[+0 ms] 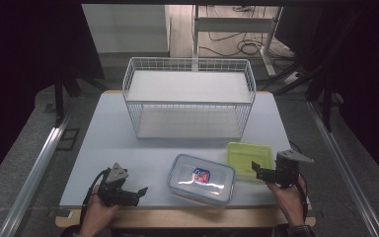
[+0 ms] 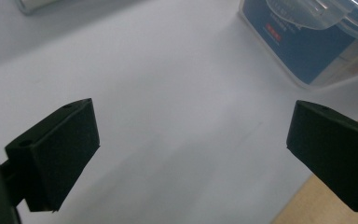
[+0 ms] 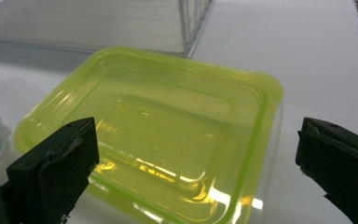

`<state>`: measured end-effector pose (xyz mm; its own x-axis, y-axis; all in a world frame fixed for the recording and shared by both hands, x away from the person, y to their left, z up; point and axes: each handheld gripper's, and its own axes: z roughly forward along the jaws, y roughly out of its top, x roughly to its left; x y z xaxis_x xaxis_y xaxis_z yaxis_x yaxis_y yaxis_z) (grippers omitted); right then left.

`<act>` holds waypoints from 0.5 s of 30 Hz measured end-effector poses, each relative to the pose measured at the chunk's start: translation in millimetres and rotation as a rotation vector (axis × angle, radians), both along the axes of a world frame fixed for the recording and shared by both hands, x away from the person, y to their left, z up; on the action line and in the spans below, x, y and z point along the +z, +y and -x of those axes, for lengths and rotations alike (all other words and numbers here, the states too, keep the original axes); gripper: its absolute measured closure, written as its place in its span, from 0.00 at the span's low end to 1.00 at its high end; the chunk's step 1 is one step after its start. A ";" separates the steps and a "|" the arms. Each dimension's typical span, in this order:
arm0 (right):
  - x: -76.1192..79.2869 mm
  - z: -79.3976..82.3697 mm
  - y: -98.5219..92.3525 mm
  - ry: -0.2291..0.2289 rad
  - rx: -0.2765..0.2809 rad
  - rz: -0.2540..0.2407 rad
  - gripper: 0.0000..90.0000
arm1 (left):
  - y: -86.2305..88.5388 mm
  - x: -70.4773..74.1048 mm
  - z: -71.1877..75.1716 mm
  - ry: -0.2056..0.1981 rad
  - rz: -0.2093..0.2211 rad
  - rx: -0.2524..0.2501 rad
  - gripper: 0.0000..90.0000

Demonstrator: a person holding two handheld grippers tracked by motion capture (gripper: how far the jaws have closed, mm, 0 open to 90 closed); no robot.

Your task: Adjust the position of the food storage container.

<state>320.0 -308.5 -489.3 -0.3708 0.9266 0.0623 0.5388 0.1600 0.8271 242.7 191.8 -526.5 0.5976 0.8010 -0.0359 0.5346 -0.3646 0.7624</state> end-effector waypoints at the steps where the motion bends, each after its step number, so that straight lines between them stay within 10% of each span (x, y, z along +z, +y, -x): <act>1: 0.2 0.2 0.1 0.003 0.004 -0.002 0.00 | -1.1 -0.9 -0.3 -0.010 -0.014 -0.004 0.02; 5: -0.5 -0.7 -0.8 0.016 0.022 -0.018 0.00 | -4.9 -2.9 -2.1 0.042 -0.033 -0.027 0.03; 15: 2.4 2.1 4.5 -0.007 0.081 -0.024 0.00 | -8.3 -1.1 -0.3 -0.035 -0.005 -0.056 0.02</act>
